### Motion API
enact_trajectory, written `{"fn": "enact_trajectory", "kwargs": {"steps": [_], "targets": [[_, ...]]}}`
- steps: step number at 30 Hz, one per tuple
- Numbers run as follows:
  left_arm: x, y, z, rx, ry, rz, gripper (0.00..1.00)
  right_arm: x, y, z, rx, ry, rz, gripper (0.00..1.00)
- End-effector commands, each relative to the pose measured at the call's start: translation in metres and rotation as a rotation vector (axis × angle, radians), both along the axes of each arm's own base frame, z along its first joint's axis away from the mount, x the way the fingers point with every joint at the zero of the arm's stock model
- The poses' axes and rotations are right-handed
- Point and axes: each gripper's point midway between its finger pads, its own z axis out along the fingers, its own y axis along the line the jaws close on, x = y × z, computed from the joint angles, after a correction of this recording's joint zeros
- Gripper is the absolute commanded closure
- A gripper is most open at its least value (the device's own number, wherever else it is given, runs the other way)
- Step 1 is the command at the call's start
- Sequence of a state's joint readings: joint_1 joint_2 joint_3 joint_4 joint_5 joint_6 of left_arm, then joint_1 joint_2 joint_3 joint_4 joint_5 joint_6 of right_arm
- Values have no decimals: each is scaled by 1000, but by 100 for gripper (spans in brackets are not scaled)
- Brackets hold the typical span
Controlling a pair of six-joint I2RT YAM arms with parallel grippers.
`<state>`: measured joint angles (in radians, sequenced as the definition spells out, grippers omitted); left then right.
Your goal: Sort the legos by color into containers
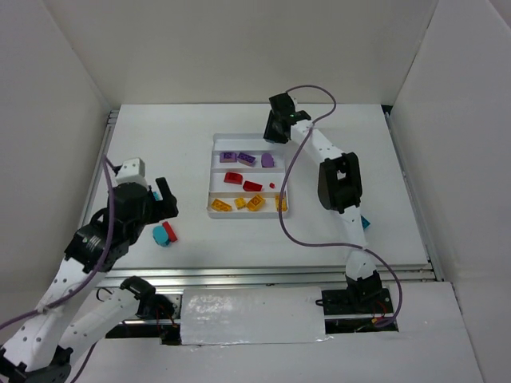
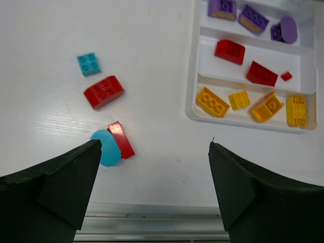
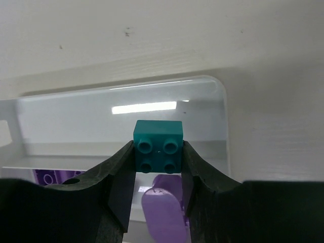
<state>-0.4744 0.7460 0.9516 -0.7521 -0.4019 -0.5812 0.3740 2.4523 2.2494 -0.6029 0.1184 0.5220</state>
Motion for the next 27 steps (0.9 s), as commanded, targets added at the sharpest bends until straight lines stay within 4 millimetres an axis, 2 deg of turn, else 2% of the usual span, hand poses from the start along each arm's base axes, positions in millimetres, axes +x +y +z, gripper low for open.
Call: {"fn": "enact_trajectory", "kwargs": {"steps": [1, 2, 3, 7, 12, 14, 15, 16, 17, 18, 19, 20, 21, 22, 23, 24, 25, 26, 27], "targets": [[-2, 33, 16, 52, -106, 135, 1, 5, -11, 23, -17, -49, 12, 82], [-3, 36, 15, 52, -109, 143, 1, 4, -10, 19, -21, -45, 21, 78], [-4, 34, 15, 44, -107, 136, 0, 3, -12, 20, -29, -41, 21, 64], [-2, 29, 8, 53, -73, 112, 1, 1, -13, 18, -50, -36, 37, 39], [1, 28, 4, 65, -49, 113, 0, -1, -13, 28, -51, -51, 51, 30], [3, 28, 0, 68, -41, 117, 1, -4, -12, 42, -43, -66, 57, 29], [4, 29, 0, 69, -37, 122, 0, -9, -9, 64, -29, -95, 65, 29], [5, 28, -2, 66, -28, 121, 0, -16, -4, 74, -13, -105, 83, 29], [8, 32, -7, 72, -8, 138, 1, -31, 7, 71, -9, -95, 113, 29], [10, 33, -10, 64, 5, 152, 1, -45, 12, 113, 21, -167, 132, 29], [12, 35, -13, 55, 19, 173, 0, -59, 22, 124, 40, -189, 166, 28], [15, 35, -22, 44, 62, 192, 0, -77, 26, 113, 38, -179, 191, 23], [15, 34, -29, 6, 95, 225, 0, -103, 39, 152, 73, -247, 231, 17], [16, 33, -36, -14, 123, 247, 1, -118, 44, 158, 85, -259, 254, 16], [18, 33, -50, -24, 176, 283, 1, -140, 49, 144, 94, -231, 292, 1], [19, 32, -58, -69, 195, 337, 1, -166, 57, 170, 136, -276, 332, 0], [23, 31, -65, -86, 200, 361, 0, -180, 59, 172, 148, -278, 351, 1], [23, 28, -87, -96, 247, 377, 1, -201, 55, 174, 173, -284, 360, 1], [26, 23, -96, -109, 258, 370, 1, -219, 60, 174, 203, -280, 399, 1]]}}
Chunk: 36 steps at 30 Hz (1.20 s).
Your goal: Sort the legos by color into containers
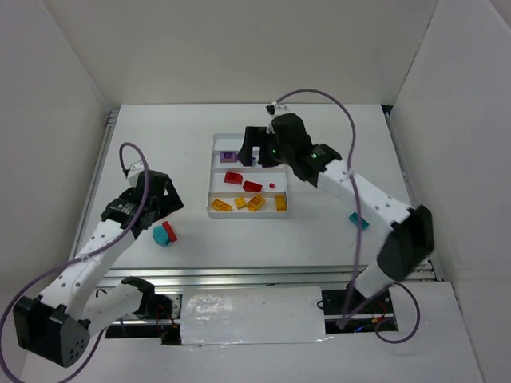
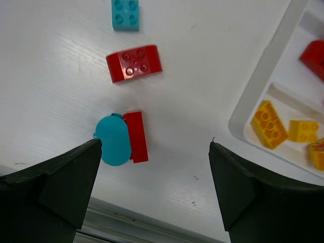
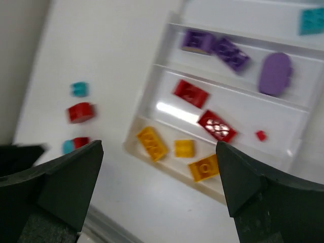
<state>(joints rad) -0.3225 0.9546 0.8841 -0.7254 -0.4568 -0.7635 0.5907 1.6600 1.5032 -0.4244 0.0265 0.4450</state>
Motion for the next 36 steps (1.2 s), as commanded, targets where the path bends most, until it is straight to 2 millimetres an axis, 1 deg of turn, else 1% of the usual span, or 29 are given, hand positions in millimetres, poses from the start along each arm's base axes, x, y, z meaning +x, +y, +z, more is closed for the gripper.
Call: {"fn": "enact_trajectory", "kwargs": {"steps": [1, 2, 3, 4, 5, 6, 7, 9, 10, 11, 12, 13, 14, 19, 21, 22, 24, 25, 26, 28, 29, 30, 31, 32, 33, 34, 36], "targets": [[6, -13, -43, -111, 45, 76, 0, -50, 4, 5, 97, -22, 86, 0], [7, -14, -57, -118, 83, 110, 0, -65, 5, 27, 170, -68, 110, 0], [7, -13, -64, -114, 101, 133, 1, -74, 3, 25, 188, -70, 115, 0], [6, -11, -72, -105, 121, 159, 1, -86, -1, 5, 180, -42, 116, 1], [0, -6, -83, -91, 161, 209, 1, -93, -7, 20, 217, -78, 109, 0], [-3, 0, -87, -69, 165, 238, 0, -99, -10, 18, 219, -77, 106, 0], [-8, 3, -92, -58, 173, 255, 1, -105, -15, 7, 206, -57, 102, 0], [-10, 6, -96, -61, 156, 274, 1, -112, -22, 11, 216, -72, 98, 1], [-15, 6, -104, -65, 163, 268, 0, -114, -24, 5, 208, -61, 97, 1], [-11, 4, -106, -73, 150, 261, 1, -117, -25, 9, 217, -67, 99, 0], [-12, 4, -110, -74, 157, 262, 0, -119, -25, 9, 222, -68, 103, 0], [-15, 4, -117, -67, 185, 269, 1, -122, -25, 7, 227, -63, 113, 0], [-16, 5, -120, -64, 196, 276, 0, -125, -24, 10, 240, -69, 120, 1], [-21, 5, -140, -63, 228, 285, 0, -131, -25, 7, 240, -59, 134, 1], [-23, 4, -145, -69, 236, 285, 0, -133, -26, 7, 244, -60, 138, 1], [-23, 4, -149, -66, 238, 282, 0, -134, -26, 3, 243, -56, 138, 0], [-22, 4, -148, -62, 241, 284, 1, -135, -27, 1, 247, -55, 138, 1], [-22, 3, -148, -63, 243, 280, 2, -135, -27, 0, 246, -54, 137, 1], [-21, 3, -146, -65, 238, 276, 8, -136, -27, 0, 246, -52, 139, 0], [-20, 1, -145, -78, 222, 264, 13, -137, -26, 0, 247, -51, 146, 0], [-20, 0, -144, -86, 215, 256, 30, -137, -27, 0, 248, -52, 145, 1], [-21, -2, -146, -98, 215, 245, 39, -138, -26, -1, 248, -50, 150, 0], [-21, -4, -144, -108, 207, 238, 44, -138, -26, 0, 251, -53, 152, 0], [-19, -5, -143, -120, 194, 232, 61, -139, -26, 1, 254, -54, 156, 0], [-20, -6, -142, -124, 190, 229, 67, -140, -25, 1, 257, -52, 162, 0], [-21, -5, -142, -124, 190, 232, 67, -140, -25, 1, 257, -51, 165, 1], [-21, -4, -140, -118, 189, 229, 79, -141, -24, 0, 261, -48, 169, 0]]}}
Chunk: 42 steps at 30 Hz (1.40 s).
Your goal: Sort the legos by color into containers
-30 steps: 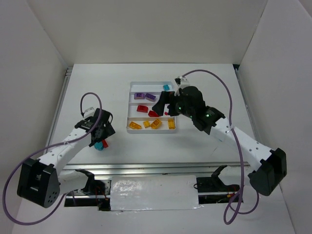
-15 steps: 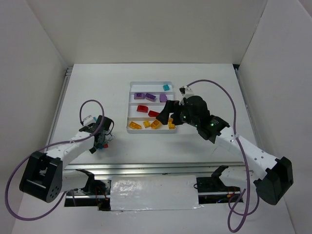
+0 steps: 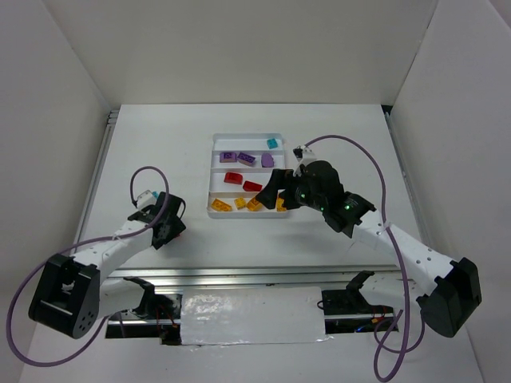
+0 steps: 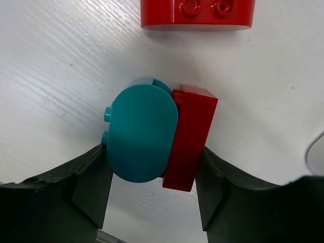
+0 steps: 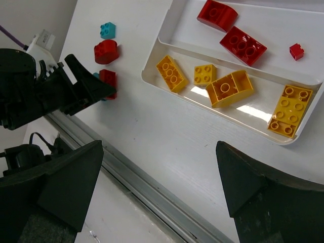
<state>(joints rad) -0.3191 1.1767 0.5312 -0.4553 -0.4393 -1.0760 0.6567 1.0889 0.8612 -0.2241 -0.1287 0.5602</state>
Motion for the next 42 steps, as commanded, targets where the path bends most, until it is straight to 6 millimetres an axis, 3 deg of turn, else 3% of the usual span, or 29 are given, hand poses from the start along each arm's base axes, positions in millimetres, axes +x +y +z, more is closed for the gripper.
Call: {"fn": "enact_trajectory", "kwargs": {"steps": [1, 2, 3, 8, 10, 12, 13, 14, 18, 22, 30, 33, 38, 42], "targets": [[4, -3, 5, -15, -31, -6, 83, -2, 5, 17, 51, -53, 23, 0], [3, -3, 5, -16, -25, -11, 95, -2, 5, 17, 50, -51, 21, 1], [2, -4, 6, -20, -25, -13, 100, -2, 4, 17, 50, -51, 21, 0], [6, -19, 27, -92, -103, -91, 100, -5, 10, 17, 77, -44, 52, 0], [13, -34, 48, -133, -205, -179, 100, -4, 15, 16, 109, -21, 52, 1], [15, -62, 64, -217, -292, -325, 100, -3, 17, 16, 136, 4, 33, 0], [23, -75, 90, -238, -417, -405, 100, 0, 18, 17, 172, 31, -1, 1], [22, -88, 101, -265, -474, -475, 100, 1, 17, 13, 185, 49, -27, 0], [9, -132, 150, -266, -706, -724, 100, -1, 27, 18, 283, 108, -48, 1], [-7, -167, 196, -253, -924, -956, 100, -19, 54, 20, 306, 158, 61, 2], [-18, -198, 215, -162, -991, -1184, 100, -48, 90, 23, 294, 174, 166, 7], [-14, -201, 216, -145, -977, -1185, 100, -52, 93, 28, 324, 162, 169, 8], [-14, -205, 214, -147, -959, -1196, 100, -51, 81, 37, 385, 109, 100, 10], [-18, -211, 216, -163, -969, -1220, 100, -53, 87, 46, 396, 93, 140, 13]]}}
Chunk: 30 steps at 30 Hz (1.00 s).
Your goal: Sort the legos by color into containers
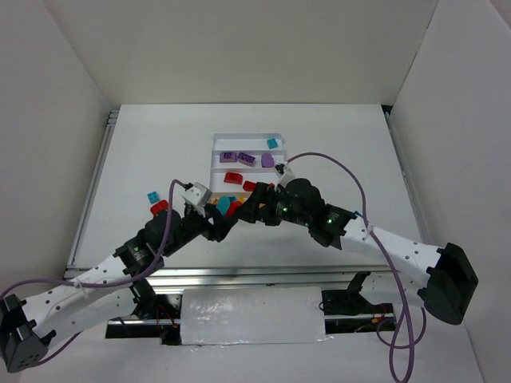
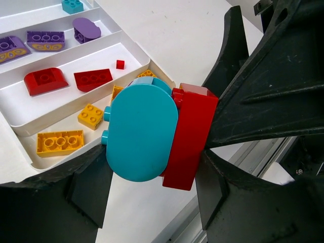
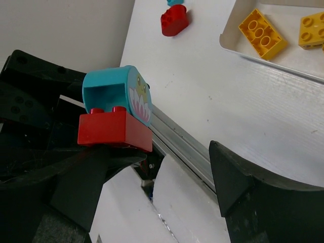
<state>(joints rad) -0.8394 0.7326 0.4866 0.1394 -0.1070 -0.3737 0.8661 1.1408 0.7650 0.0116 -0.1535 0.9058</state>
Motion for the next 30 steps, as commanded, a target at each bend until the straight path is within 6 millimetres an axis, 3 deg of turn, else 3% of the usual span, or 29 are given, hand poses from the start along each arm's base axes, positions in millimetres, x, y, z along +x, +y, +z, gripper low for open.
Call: {"fn": "enact_trajectory", "kwargs": {"steps": [1, 6, 11, 12, 17, 23, 30], "targets": [[-2, -12, 30, -47, -68, -48, 100, 0, 17, 48, 142, -102, 39, 15], [10, -2, 32, -44, -47, 49, 100, -14, 21, 60, 183, -166, 104, 33], [22, 14, 35, -60, -12, 181, 100, -10, 0, 55, 188, -190, 4, 33], [22, 16, 33, -60, 0, 194, 100, -11, -3, 63, 208, -214, -1, 33], [16, 0, 38, -78, 3, 109, 100, -17, 1, 67, 213, -256, 58, 31], [2, -13, 47, -114, -31, -8, 100, -4, 3, 58, 163, -221, 1, 28], [-9, -23, 49, -128, -43, -92, 100, 5, 7, 65, 155, -221, -25, 28]]}}
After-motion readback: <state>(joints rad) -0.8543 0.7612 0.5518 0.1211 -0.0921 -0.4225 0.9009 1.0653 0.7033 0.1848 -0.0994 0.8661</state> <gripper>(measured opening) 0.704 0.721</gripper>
